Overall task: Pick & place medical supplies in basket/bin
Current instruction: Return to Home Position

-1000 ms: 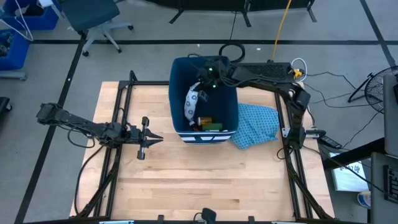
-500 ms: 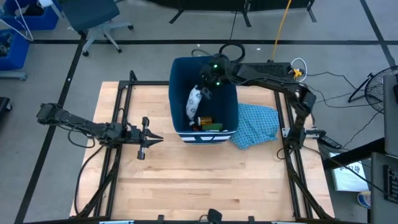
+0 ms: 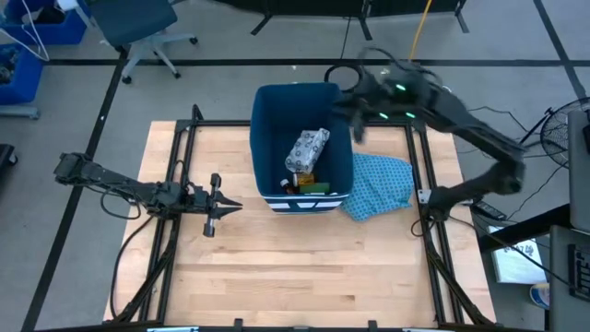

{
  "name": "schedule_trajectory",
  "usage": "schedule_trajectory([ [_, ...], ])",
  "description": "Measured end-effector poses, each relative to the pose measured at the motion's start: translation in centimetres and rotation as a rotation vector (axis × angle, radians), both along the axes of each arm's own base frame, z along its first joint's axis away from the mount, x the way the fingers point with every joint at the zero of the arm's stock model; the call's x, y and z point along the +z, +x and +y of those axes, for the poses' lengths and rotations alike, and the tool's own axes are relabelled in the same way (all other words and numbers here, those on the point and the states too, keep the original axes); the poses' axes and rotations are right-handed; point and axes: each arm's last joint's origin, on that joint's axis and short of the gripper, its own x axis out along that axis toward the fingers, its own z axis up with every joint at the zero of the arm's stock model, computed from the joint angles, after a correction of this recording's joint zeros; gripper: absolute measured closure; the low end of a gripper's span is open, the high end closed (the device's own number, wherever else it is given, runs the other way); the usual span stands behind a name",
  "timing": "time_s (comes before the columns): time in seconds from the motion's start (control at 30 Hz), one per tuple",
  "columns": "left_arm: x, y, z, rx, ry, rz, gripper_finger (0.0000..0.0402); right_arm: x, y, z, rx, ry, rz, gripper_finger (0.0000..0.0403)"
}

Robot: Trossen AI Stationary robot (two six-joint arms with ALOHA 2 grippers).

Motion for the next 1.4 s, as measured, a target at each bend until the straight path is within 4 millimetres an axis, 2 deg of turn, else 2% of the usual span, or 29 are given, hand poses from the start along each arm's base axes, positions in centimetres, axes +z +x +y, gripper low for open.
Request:
schedule_trajectory([
  [0.13, 0.0, 0.0, 0.0, 0.000, 0.007, 0.004, 0.0360, 1.0, -4.9, 4.5, 0.116, -0.077, 0.015, 0.0335],
  [0.23, 0.0, 0.0, 0.0, 0.006, 0.025, -0.005, 0.0360, -0.4, -7.6, 7.3, 0.199, -0.083, -0.019, 0.0390],
  [0.33, 0.0, 0.0, 0.1, 0.035, 0.021, -0.005, 0.0360, -3.2, -9.5, 9.4, 0.254, -0.068, -0.089, 0.0392],
  [0.5, 0.1, 0.0, 0.1, 0.085, 0.028, -0.014, 0.0360, -9.9, -11.3, 11.6, 0.312, -0.060, -0.186, 0.0401],
  [0.63, 0.8, -0.4, -0.4, 0.078, 0.083, -0.084, 0.0388, -14.2, -12.7, 12.5, 0.320, -0.113, -0.267, 0.0402],
  [0.83, 1.6, -1.3, -0.8, 0.144, 0.178, -0.139, 0.0398, -17.6, -14.9, 12.3, 0.229, -0.138, -0.351, 0.0402],
  [1.0, 0.4, -2.2, -0.2, 0.203, 0.216, -0.160, 0.0399, -19.4, -15.4, 12.3, 0.238, -0.150, -0.383, 0.0402],
  [1.17, 0.4, -2.7, 0.1, 0.177, 0.181, -0.169, 0.0400, -21.7, -15.2, 12.4, 0.276, -0.155, -0.486, 0.0403],
  [1.3, 0.5, -3.3, 0.2, 0.187, 0.170, -0.178, 0.0400, -23.6, -15.3, 12.3, 0.247, -0.155, -0.473, 0.0403],
  [1.4, 0.3, -3.7, 0.3, 0.207, 0.170, -0.158, 0.0400, -23.9, -15.7, 12.3, 0.245, -0.174, -0.506, 0.0403],
])
